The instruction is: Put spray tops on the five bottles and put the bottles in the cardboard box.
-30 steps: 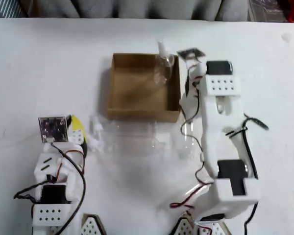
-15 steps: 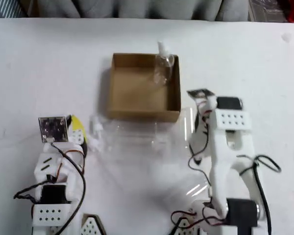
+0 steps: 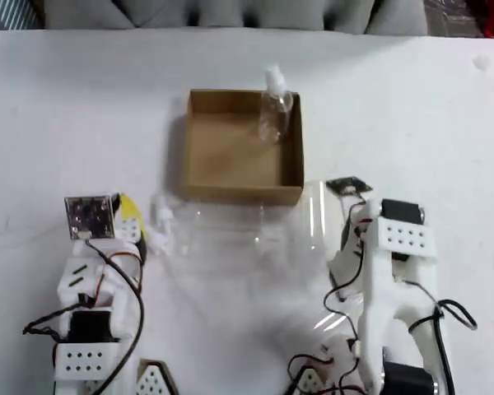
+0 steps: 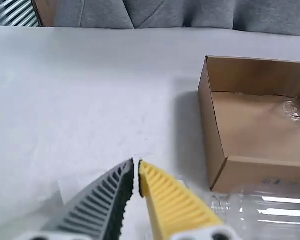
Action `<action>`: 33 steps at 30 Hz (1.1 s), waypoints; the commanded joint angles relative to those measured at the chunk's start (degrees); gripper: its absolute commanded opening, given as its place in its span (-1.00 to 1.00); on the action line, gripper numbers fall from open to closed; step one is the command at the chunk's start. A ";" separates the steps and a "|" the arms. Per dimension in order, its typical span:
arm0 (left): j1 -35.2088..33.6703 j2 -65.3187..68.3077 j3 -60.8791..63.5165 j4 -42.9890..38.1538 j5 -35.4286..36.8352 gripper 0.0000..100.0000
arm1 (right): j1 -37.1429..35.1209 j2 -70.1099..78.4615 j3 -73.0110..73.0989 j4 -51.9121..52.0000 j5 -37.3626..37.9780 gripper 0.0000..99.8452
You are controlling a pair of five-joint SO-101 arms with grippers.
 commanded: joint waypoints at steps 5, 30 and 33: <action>-0.57 -0.57 -0.35 -1.85 -0.79 -0.95 | 8.04 -1.27 -0.26 -1.45 13.80 -0.76; -0.57 -0.57 -0.35 -1.76 -0.79 -0.95 | 4.35 -1.19 6.86 -4.00 12.92 -0.95; -0.57 -0.57 -0.35 -1.76 -0.79 -0.95 | 2.24 -1.19 6.86 -7.08 8.26 -0.96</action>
